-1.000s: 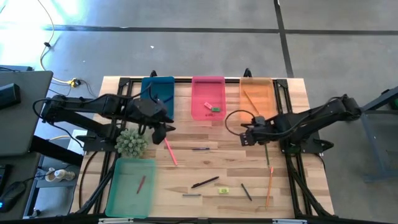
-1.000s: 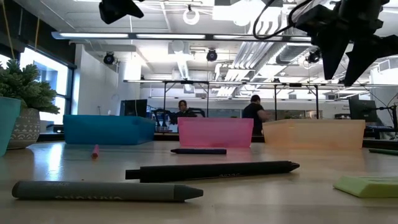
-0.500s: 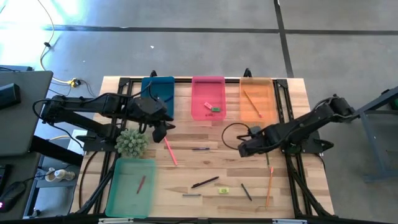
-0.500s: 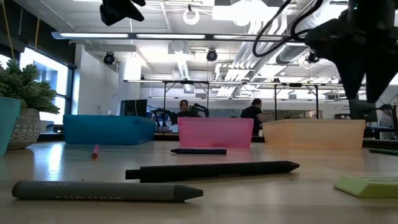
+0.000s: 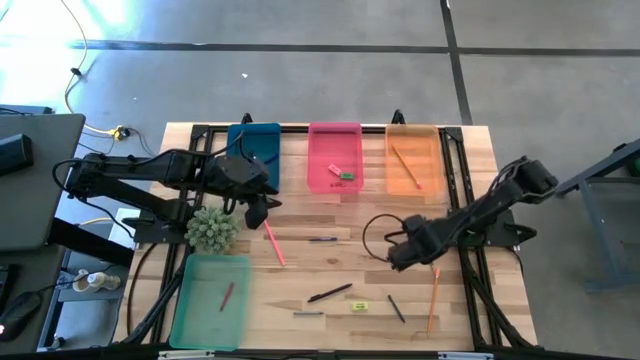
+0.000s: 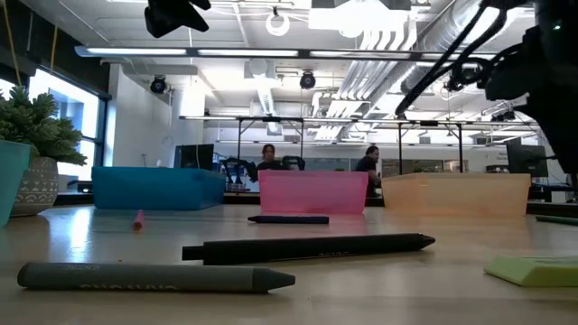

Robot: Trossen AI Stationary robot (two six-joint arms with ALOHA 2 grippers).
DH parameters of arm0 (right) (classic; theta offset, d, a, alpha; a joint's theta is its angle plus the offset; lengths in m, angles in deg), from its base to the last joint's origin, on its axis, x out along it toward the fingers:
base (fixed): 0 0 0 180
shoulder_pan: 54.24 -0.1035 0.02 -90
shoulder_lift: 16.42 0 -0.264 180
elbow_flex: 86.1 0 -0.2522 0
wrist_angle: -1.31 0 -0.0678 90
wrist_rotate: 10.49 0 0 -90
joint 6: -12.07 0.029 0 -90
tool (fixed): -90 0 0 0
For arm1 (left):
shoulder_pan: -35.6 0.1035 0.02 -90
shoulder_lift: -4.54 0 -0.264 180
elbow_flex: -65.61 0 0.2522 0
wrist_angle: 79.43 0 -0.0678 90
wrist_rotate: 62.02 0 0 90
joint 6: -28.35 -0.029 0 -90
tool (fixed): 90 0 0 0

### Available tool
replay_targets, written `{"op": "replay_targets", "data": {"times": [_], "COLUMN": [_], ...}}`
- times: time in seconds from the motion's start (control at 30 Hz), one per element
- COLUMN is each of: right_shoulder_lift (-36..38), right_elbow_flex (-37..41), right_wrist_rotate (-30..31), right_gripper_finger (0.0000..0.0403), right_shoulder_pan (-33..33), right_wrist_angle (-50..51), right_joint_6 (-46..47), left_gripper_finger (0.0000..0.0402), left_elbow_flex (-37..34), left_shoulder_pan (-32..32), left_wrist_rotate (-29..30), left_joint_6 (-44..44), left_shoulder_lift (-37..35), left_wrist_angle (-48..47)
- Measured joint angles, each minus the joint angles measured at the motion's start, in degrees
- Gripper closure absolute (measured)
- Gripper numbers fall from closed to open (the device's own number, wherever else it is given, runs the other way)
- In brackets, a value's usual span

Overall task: Sort crayons/erasers/pens/pencils in bins
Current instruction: Put the green pencil into the orange bin

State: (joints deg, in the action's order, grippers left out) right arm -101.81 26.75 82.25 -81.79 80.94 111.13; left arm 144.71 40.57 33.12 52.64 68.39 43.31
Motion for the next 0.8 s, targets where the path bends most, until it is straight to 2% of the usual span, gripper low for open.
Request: {"op": "replay_targets", "data": {"times": [0.27,0.43,0.8], "right_shoulder_lift": [0.66,0.75,9.22], "right_elbow_flex": [0.00,0.18,11.48], "right_wrist_rotate": [-0.22,-0.95,-2.82], "right_gripper_finger": [0.0224,0.0224,0.0224], "right_shoulder_pan": [-4.23,-5.28,-5.25], "right_wrist_angle": [6.63,8.54,-4.16], "right_joint_6": [6.03,6.16,9.01], "left_gripper_finger": [0.0241,0.0241,0.0241], "left_elbow_flex": [0.00,0.00,0.00], "left_shoulder_pan": [0.00,0.02,1.67], "left_wrist_rotate": [0.04,0.09,0.46], "left_joint_6": [-0.02,0.00,0.88], "left_shoulder_lift": [0.00,0.00,0.00], "left_wrist_angle": [0.02,0.04,0.07]}}
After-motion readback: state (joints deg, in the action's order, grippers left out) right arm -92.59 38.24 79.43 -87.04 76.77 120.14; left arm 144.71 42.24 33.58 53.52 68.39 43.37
